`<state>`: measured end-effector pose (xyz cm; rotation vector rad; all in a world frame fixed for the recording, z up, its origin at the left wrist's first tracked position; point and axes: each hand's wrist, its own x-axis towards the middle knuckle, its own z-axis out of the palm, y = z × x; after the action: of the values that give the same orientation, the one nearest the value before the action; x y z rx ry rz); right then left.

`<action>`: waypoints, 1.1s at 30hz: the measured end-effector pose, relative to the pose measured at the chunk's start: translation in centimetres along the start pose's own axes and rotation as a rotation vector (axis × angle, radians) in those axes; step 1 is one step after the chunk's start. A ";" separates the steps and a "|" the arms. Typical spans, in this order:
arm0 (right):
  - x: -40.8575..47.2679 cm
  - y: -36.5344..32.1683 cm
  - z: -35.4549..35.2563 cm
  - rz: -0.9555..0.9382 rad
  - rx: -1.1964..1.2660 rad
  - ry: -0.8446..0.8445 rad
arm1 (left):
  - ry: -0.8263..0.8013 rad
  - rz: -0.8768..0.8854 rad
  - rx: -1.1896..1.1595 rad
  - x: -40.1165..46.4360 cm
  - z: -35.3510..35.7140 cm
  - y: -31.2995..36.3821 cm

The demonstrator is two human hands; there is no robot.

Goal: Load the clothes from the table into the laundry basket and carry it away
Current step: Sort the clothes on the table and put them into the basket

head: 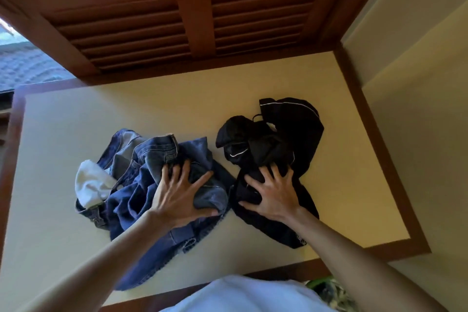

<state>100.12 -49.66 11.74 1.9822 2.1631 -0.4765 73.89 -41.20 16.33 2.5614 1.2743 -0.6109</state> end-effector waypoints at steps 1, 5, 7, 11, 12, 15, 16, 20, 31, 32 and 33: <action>-0.1 0.1 -0.2 0.000 0.018 -0.003 | 0.047 -0.009 -0.003 -0.2 -0.8 -0.1; -2.1 1.3 -0.6 -0.087 0.213 0.138 | 0.314 -0.225 -0.092 -1.5 -3.0 -1.2; -3.4 2.2 -0.2 -0.183 0.254 0.187 | 0.170 -0.446 -0.276 -1.8 -1.8 -1.6; -3.3 2.6 0.9 -0.218 0.077 0.056 | 0.106 -0.633 -0.434 -0.4 1.4 -0.1; -2.9 2.4 1.2 -0.213 0.037 0.051 | 0.149 -0.648 -0.390 0.0 1.9 0.4; -1.6 2.0 2.1 -0.198 -0.030 0.147 | 0.306 -0.675 -0.288 1.0 3.8 0.4; -1.2 1.9 2.5 -0.189 -0.046 0.207 | 0.346 -0.680 -0.273 1.2 4.3 0.2; 0.1 1.5 3.2 -0.179 -0.064 0.391 | 0.431 -0.654 -0.273 1.9 4.8 -0.6; 1.4 1.3 0.8 -0.080 0.022 0.377 | 0.500 -0.573 -0.382 -1.3 -1.4 -1.6; 0.8 1.3 0.5 -0.046 0.048 0.381 | 0.533 -0.574 -0.397 -2.3 -1.9 -1.4; 0.1 1.2 0.2 -0.002 0.080 0.398 | 0.567 -0.576 -0.412 -3.3 -2.5 -1.2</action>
<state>101.27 -49.55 11.35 2.2795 2.4010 -0.1801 71.84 -41.90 20.03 2.0685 2.0835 0.3209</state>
